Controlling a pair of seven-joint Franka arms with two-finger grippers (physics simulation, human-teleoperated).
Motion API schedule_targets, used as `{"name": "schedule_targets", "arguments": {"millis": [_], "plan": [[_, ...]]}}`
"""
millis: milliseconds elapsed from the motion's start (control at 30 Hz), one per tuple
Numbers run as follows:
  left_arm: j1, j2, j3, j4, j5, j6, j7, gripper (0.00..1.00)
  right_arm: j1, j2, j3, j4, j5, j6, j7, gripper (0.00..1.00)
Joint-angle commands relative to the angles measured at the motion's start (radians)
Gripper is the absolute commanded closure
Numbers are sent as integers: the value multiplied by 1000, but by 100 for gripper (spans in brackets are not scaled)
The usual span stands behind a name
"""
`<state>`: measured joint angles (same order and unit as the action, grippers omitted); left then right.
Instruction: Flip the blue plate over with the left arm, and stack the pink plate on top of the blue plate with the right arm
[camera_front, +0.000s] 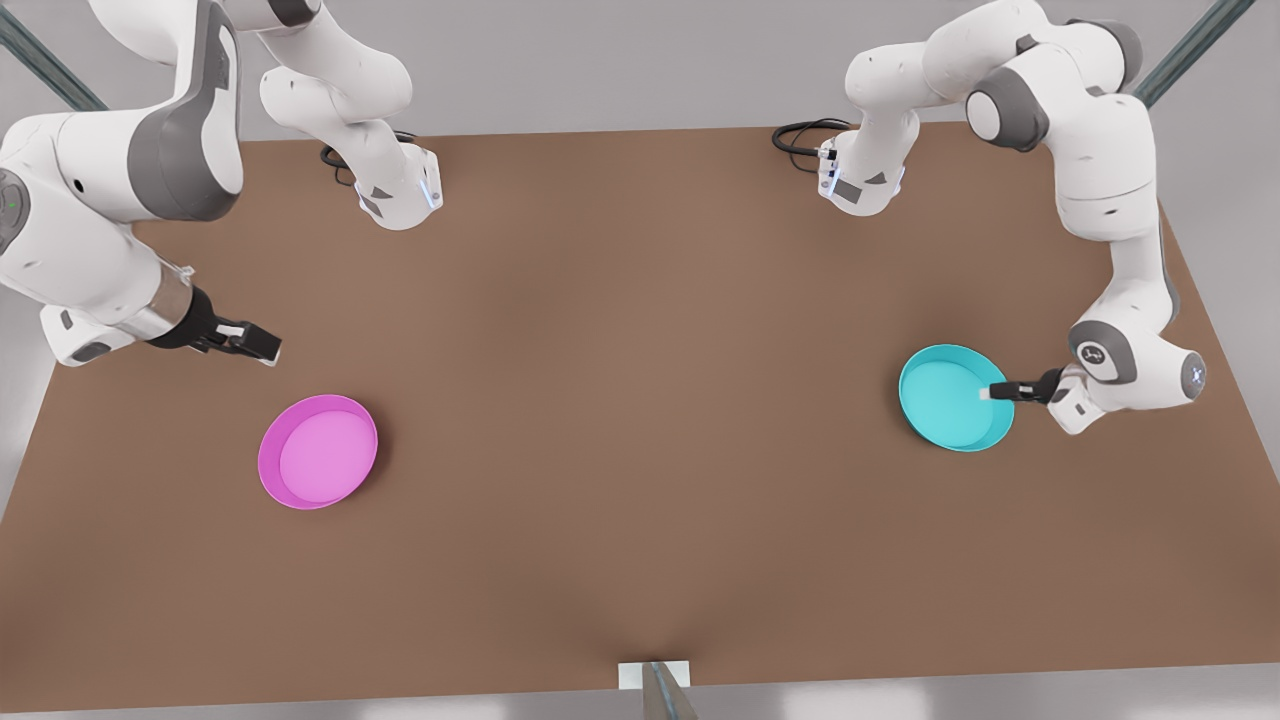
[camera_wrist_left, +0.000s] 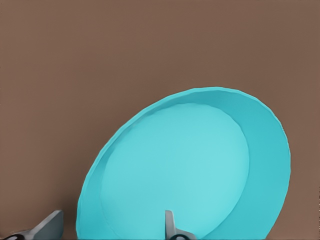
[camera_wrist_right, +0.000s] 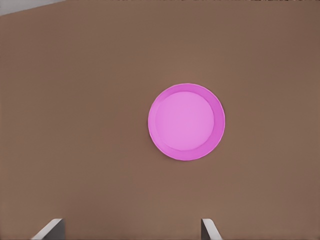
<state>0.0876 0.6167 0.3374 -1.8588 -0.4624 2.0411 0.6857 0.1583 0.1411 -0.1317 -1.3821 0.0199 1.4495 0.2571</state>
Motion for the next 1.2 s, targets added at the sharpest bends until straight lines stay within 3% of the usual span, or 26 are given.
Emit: {"name": "schedule_targets", "arguments": {"millis": [0,33,67,100,133,167,700,800,867,1167], "plan": [[0,0,0,-5,-82,11,0,4,0,0,0,0,0,2,-1,0],[0,0,0,-11,-108,19,0,6,0,0,0,0,0,3,-1,0],[0,1,0,-13,-111,24,0,16,1,0,0,0,0,3,-1,0],[0,1,0,-13,-111,24,0,40,1,0,0,0,0,3,-1,0],[0,1,0,-11,-111,25,3,55,1,0,0,0,2,2,-1,0],[0,1,0,-13,-111,25,14,60,1,0,1,0,2,0,-1,0],[0,20,0,-25,-111,45,37,62,-3,0,0,2,-2,5,-2,0],[0,15,2,-23,-111,45,37,66,1,0,0,0,0,2,2,0],[0,17,0,-25,-111,42,35,79,0,0,0,-2,-2,2,-1,0],[0,5,6,-25,-113,30,35,79,0,0,0,-5,-2,0,-2,0]]}}
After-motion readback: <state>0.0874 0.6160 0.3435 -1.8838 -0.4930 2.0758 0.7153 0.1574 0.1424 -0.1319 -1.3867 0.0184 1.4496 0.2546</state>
